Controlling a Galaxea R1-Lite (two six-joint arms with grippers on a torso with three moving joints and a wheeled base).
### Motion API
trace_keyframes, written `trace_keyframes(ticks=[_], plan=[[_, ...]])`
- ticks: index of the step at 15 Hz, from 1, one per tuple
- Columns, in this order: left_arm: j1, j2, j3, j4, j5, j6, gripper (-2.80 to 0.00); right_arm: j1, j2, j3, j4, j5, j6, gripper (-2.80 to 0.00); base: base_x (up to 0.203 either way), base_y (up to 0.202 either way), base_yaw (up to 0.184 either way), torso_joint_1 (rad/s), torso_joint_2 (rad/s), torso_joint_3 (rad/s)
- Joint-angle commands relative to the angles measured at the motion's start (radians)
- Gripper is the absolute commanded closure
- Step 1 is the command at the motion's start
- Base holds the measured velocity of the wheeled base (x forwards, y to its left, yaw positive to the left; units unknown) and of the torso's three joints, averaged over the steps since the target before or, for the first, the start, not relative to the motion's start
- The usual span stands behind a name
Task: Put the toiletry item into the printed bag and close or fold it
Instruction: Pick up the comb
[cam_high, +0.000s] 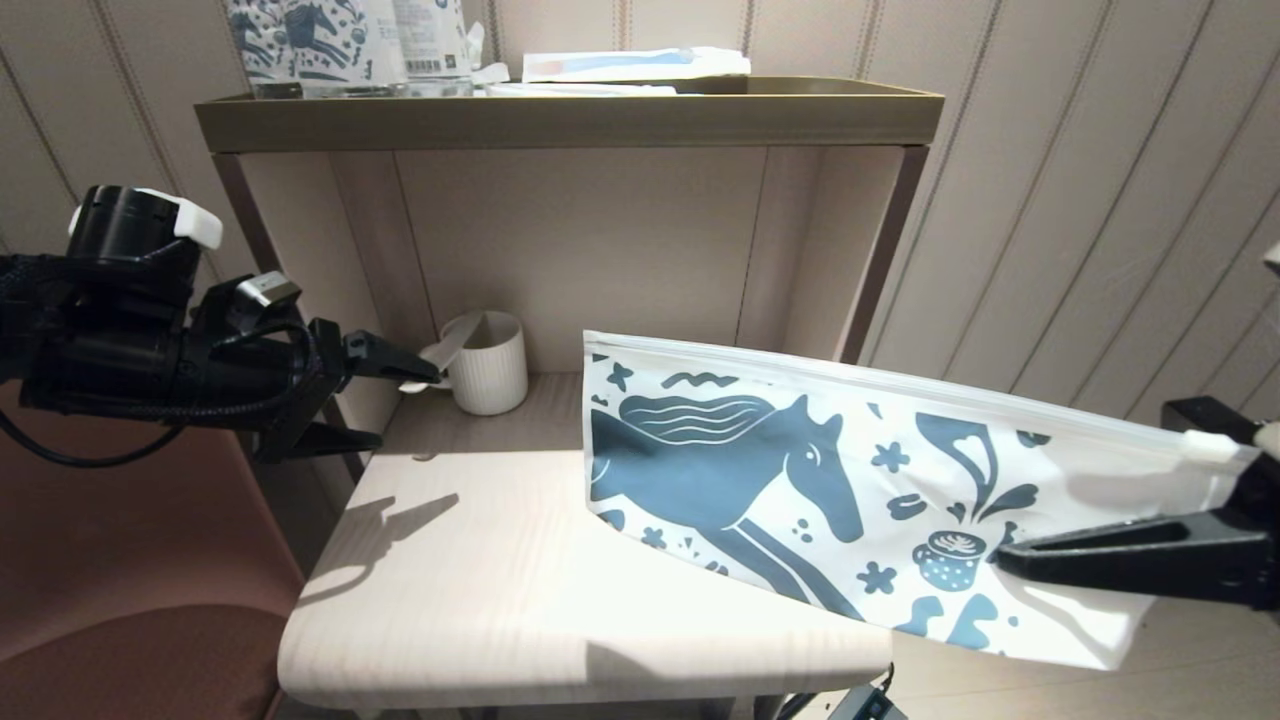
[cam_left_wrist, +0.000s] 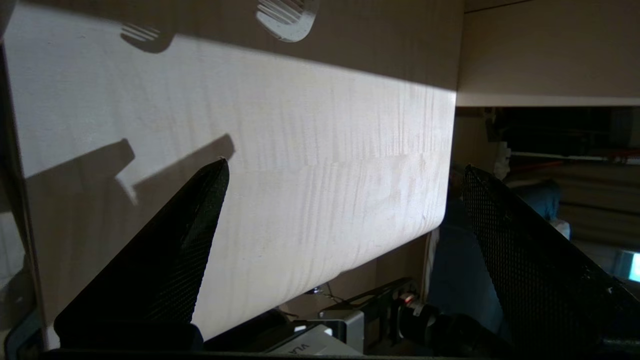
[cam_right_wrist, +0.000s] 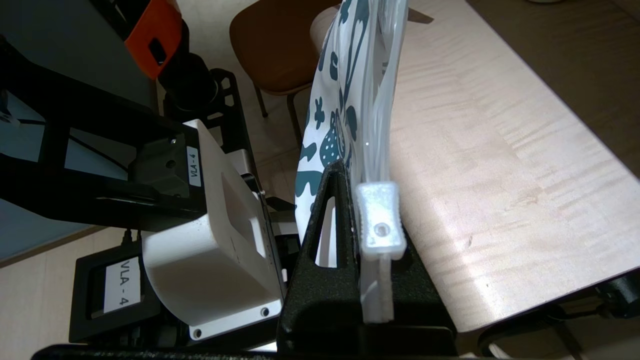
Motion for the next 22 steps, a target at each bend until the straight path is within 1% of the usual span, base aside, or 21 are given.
trace_keyframes(ticks=[1, 2, 4, 6, 8, 9, 11, 13, 15, 17, 18, 19, 21, 22], plan=[[-0.001, 0.016, 0.005, -0.003, -0.005, -0.041, -2.8, 0.0, -0.009, 0.004, 0.002, 0.004, -0.002, 0.0, 0.0, 0.0, 0.0, 0.0, 0.0, 0.0], [-0.004, 0.006, 0.016, -0.002, -0.01, -0.05, -2.8, 0.0, -0.01, 0.006, 0.002, 0.004, -0.002, 0.0, 0.0, 0.0, 0.0, 0.0, 0.0, 0.0], [-0.006, -0.014, 0.04, -0.001, -0.049, -0.057, -2.8, 0.0, -0.012, 0.014, -0.001, 0.006, -0.002, 0.0, 0.0, 0.0, 0.0, 0.0, 0.0, 0.0], [-0.009, -0.062, 0.074, -0.002, -0.072, -0.05, -2.8, 0.0, -0.026, 0.018, -0.001, 0.006, -0.002, 0.0, 0.0, 0.0, 0.0, 0.0, 0.0, 0.0], [-0.013, -0.123, 0.111, -0.002, -0.123, -0.044, -2.8, 0.0, -0.037, 0.023, 0.0, 0.006, 0.001, 0.0, 0.0, 0.0, 0.0, 0.0, 0.0, 0.0], [-0.019, -0.169, 0.133, -0.002, -0.159, -0.029, -2.8, 0.0, -0.041, 0.028, -0.002, 0.006, 0.001, 0.0, 0.0, 0.0, 0.0, 0.0, 0.0, 0.0], [-0.044, -0.265, 0.181, -0.002, -0.19, 0.019, -2.8, 0.0, -0.046, 0.036, -0.001, 0.009, 0.003, 0.0, 0.0, 0.0, 0.0, 0.0, 0.0, 0.0], [-0.096, -0.385, 0.241, -0.002, -0.198, 0.079, -2.8, 0.001, -0.055, 0.044, -0.006, 0.009, 0.009, 0.0, 0.0, 0.0, 0.0, 0.0, 0.0, 0.0], [-0.148, -0.475, 0.303, -0.002, -0.181, 0.125, -2.8, 0.001, -0.066, 0.048, -0.003, 0.009, 0.01, 0.0, 0.0, 0.0, 0.0, 0.0, 0.0, 0.0], [-0.162, -0.494, 0.349, 0.005, -0.097, 0.235, -2.8, 0.001, -0.076, 0.055, -0.001, 0.009, 0.01, 0.0, 0.0, 0.0, 0.0, 0.0, 0.0, 0.0], [-0.174, -0.495, 0.38, 0.004, -0.026, 0.314, -2.8, 0.001, -0.08, 0.058, -0.001, 0.009, 0.01, 0.0, 0.0, 0.0, 0.0, 0.0, 0.0, 0.0], [-0.192, -0.494, 0.404, 0.002, 0.064, 0.384, -2.8, 0.001, -0.084, 0.063, -0.001, 0.009, 0.01, 0.0, 0.0, 0.0, 0.0, 0.0, 0.0, 0.0], [-0.21, -0.479, 0.429, -0.011, 0.269, 0.516, -2.8, 0.0, -0.084, 0.071, -0.002, 0.009, 0.01, 0.0, 0.0, 0.0, 0.0, 0.0, 0.0, 0.0], [-0.213, -0.469, 0.431, -0.053, 0.347, 0.564, -2.8, 0.0, -0.083, 0.072, -0.003, 0.01, 0.012, 0.0, 0.0, 0.0, 0.0, 0.0, 0.0, 0.0]])
